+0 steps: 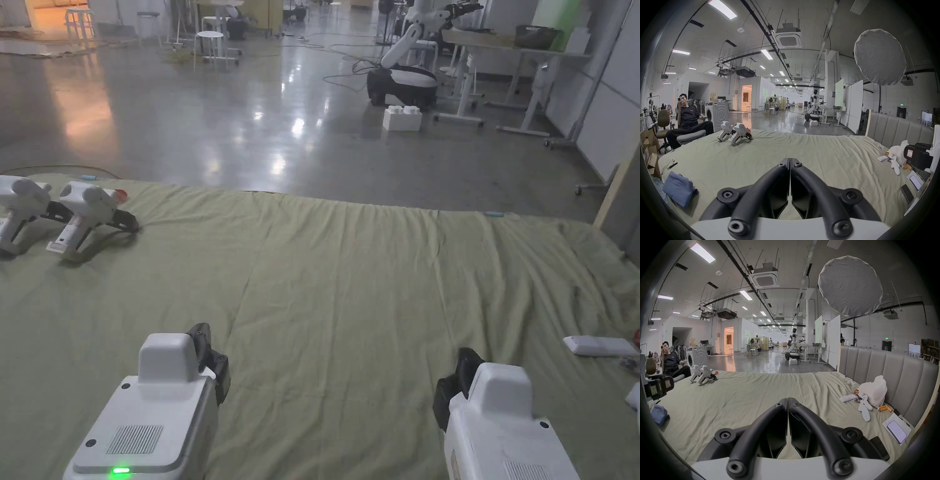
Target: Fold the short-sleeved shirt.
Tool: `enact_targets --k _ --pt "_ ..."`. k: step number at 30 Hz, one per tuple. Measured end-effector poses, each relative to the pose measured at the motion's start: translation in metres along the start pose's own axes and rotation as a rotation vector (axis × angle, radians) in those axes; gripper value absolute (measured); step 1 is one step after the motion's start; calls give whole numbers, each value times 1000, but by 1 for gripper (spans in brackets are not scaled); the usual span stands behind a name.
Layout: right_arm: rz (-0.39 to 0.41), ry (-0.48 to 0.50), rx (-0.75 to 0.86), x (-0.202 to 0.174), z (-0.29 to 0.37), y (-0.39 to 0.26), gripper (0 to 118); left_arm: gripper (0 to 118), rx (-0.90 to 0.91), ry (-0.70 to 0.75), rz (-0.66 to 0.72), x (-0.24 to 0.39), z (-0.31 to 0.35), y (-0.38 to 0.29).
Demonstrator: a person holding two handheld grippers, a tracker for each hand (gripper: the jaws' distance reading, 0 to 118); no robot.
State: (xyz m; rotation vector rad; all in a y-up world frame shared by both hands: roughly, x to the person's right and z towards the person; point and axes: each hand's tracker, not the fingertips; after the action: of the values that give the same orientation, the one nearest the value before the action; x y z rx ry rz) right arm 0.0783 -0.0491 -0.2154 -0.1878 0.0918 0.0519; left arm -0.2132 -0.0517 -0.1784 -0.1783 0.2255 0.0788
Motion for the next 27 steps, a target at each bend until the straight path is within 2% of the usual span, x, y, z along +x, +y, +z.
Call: enact_targets --k 3,4,5,6,7,8,11,13,16,18,23,27 --pt "-12 1 14 -3 1 3 4 15 -2 -16 -5 3 1 1" --pt "-9 3 17 -3 1 4 7 22 1 -17 -13 5 1 0" --pt "-3 4 19 -4 0 4 20 30 4 -17 -20 7 2 0" --pt "1 4 20 -4 0 4 44 41 10 -17 -27 9 2 0" --pt "3 3 19 -5 -1 4 75 56 14 -15 -33 9 3 0" --pt "8 1 18 -6 -2 4 87 67 16 -11 -37 11 4 -1" --pt "24 2 41 -9 1 3 91 92 25 12 -53 13 5 -2" --pt "44 7 34 -10 1 4 100 100 17 30 -65 14 5 -2" --pt "48 1 30 -13 3 7 103 101 -18 28 -12 13 2 2" --pt "16 19 48 -12 3 9 104 101 -11 -2 6 13 3 2" --pt "-24 59 64 -11 2 12 113 113 -9 -6 -25 16 4 3" --pt "-107 32 50 -9 -4 16 113 113 1 22 -17 15 4 2"
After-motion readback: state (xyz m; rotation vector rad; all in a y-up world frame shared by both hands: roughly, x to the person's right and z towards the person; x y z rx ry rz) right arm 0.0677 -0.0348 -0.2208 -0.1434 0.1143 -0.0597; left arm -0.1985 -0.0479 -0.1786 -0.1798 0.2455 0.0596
